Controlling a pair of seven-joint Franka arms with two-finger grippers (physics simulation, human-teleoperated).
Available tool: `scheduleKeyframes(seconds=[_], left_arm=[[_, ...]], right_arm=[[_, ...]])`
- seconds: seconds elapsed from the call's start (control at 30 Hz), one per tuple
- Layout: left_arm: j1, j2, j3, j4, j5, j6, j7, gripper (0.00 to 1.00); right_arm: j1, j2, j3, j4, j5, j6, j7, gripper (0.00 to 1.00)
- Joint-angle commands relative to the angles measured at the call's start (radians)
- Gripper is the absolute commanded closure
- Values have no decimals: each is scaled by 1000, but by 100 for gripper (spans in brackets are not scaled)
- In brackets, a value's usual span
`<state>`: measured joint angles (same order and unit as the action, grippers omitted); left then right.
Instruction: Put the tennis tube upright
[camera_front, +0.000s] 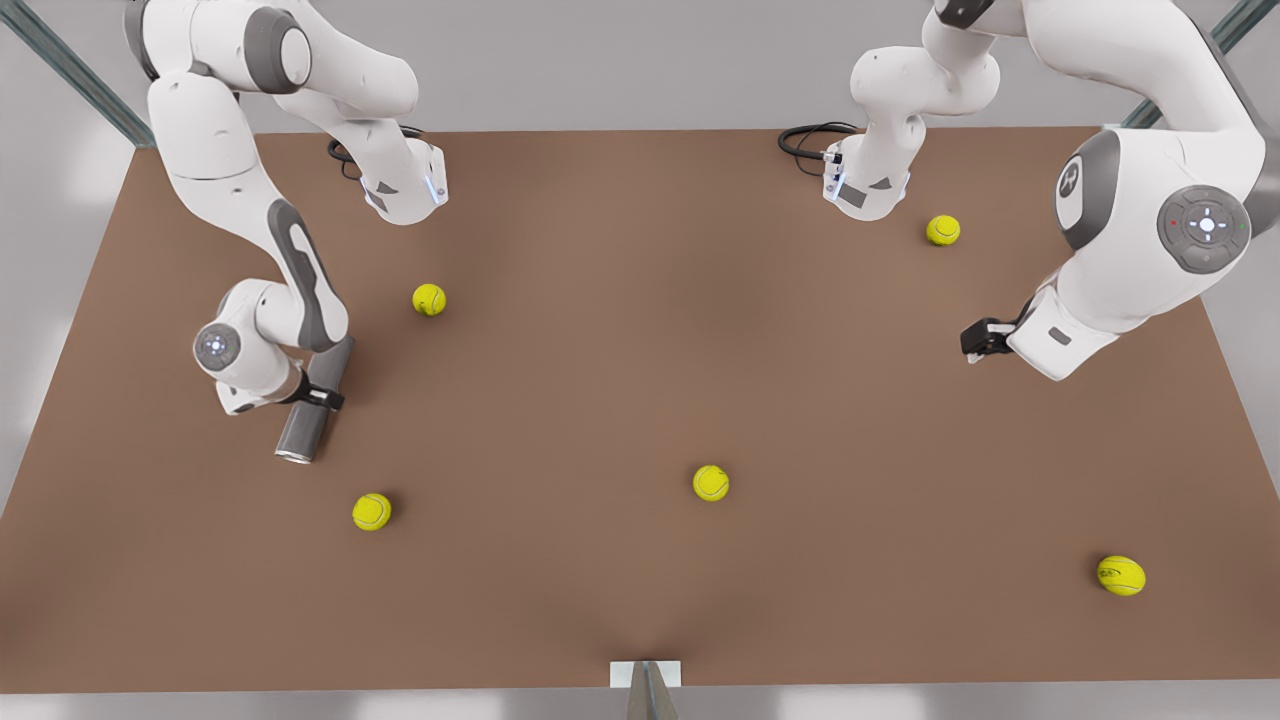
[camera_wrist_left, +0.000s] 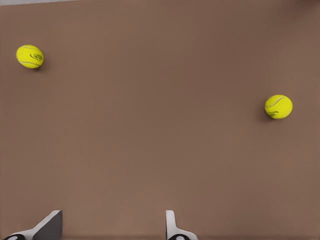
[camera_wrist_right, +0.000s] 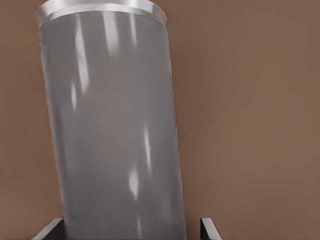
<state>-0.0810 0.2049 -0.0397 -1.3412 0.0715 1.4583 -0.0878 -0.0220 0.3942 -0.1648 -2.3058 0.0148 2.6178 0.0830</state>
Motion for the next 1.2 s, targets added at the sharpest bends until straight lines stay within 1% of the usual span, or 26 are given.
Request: scheduleKeyframes(seconds=[0.0, 0.2, 0.27, 0.33, 0.4, 0.43, 0.47, 0.53, 0.7, 0.77, 0.83, 0.9, 0.93, 0.97, 1.03, 1.1, 1.17], left_arm=[[0, 1, 0, 0, 1, 0, -3, 0], [0, 4, 0, 0, 2, 0, -4, 0], [0, 4, 0, 0, 2, 0, -3, 0], [0, 4, 0, 0, 2, 2, -3, 0], [0, 5, 0, 0, 2, 4, -3, 0], [0, 7, 0, 0, 2, 4, -3, 0], [0, 7, 0, 0, 2, 4, -3, 0], [1, 7, 0, 0, 2, 4, -1, 0], [0, 7, 0, 0, 2, 4, -3, 0], [0, 7, 0, 0, 2, 4, -3, 0], [0, 7, 0, 0, 2, 4, -3, 0], [0, 5, 0, 0, 2, 4, -3, 0], [0, 7, 0, 0, 2, 4, -3, 0], [0, 7, 0, 0, 2, 4, -3, 0], [0, 7, 0, 0, 2, 4, -3, 0], [0, 7, 0, 0, 4, 4, -3, 0], [0, 5, 1, 2, 4, 4, -3, 0]], right_arm=[[2, 12, 1, 3, 2, 19, -32, 0], [1, 20, 1, 5, 1, 13, -34, 0], [-1, 20, 2, 5, 1, 10, -34, 10], [-1, 23, 2, 12, 1, 7, -34, 11], [-1, 28, 4, 14, 1, 7, -35, 16], [-3, 31, 4, 14, 1, 5, -37, 23], [-6, 31, 5, 16, 1, -5, -37, 24], [-7, 29, 5, 20, 1, -12, -37, 36], [-10, 9, 7, 51, 1, -90, -37, 36], [-10, -20, 14, 57, 1, -130, -39, 36], [1, -41, 19, 91, 1, -168, -80, 36], [17, -72, 45, 137, 1, -199, -127, 36], [40, -80, 47, 186, 1, -254, -132, 36], [76, -90, 48, 213, 1, -262, -157, 36], [151, -92, 50, 330, 2, -327, -236, 36], [254, -68, 50, 471, 2, -393, -259, 36], [373, -46, 48, 551, 56, -418, -256, 36]])
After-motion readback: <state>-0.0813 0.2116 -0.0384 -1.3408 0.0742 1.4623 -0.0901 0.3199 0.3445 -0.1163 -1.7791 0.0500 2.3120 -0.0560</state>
